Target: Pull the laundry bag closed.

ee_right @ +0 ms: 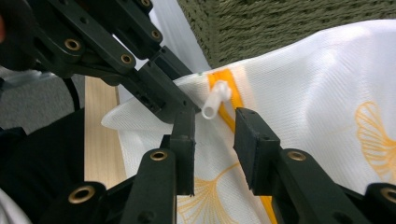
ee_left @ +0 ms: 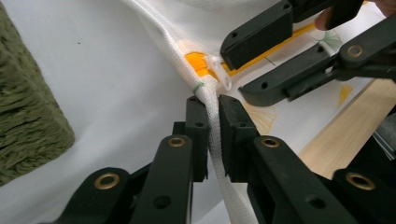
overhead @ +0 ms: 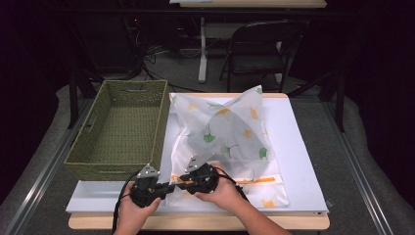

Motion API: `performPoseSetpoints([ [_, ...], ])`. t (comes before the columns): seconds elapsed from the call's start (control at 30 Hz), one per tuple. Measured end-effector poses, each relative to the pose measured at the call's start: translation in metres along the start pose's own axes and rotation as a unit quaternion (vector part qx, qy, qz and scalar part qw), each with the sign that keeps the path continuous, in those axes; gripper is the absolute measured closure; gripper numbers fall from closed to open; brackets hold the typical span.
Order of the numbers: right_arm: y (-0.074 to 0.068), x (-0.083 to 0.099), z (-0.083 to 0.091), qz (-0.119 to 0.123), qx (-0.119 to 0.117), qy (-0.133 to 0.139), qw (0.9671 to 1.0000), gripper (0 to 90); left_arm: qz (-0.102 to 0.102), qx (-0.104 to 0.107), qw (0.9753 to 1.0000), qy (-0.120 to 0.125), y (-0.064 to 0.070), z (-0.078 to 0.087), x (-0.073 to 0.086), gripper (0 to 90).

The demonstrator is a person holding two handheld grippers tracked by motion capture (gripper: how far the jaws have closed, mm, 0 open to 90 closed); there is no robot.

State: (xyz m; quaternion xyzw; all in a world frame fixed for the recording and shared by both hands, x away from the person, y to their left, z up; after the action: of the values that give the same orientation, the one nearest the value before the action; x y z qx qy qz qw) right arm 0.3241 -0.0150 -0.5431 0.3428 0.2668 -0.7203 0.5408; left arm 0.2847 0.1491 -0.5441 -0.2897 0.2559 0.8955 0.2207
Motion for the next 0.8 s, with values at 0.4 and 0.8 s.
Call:
performPoseSetpoints([
  [0.4,-0.002,-0.002,0.000,0.024,0.019,-0.005,0.9995,82.0,-0.011,0.001,0.9999,0.004,0.002,0.004,-0.001,88.8],
  [0.8,-0.001,-0.007,0.010,0.016,0.024,0.019,0.9994,87.1,-0.020,-0.001,0.9998,0.000,0.003,0.001,0.000,88.9],
])
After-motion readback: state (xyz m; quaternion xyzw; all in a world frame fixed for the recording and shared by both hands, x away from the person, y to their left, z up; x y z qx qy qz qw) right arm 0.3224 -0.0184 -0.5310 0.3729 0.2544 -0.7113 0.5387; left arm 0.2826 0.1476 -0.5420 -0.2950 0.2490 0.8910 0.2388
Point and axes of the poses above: each handheld gripper's, and its own axes: z roughly backward along the jaws, x roughly out of its underside, y roughly to its right, the point moved 3 cm from there along -z, roughly forward along the jaws, and after that the axes turned 6 degrees about z, right-handed, at the moved point
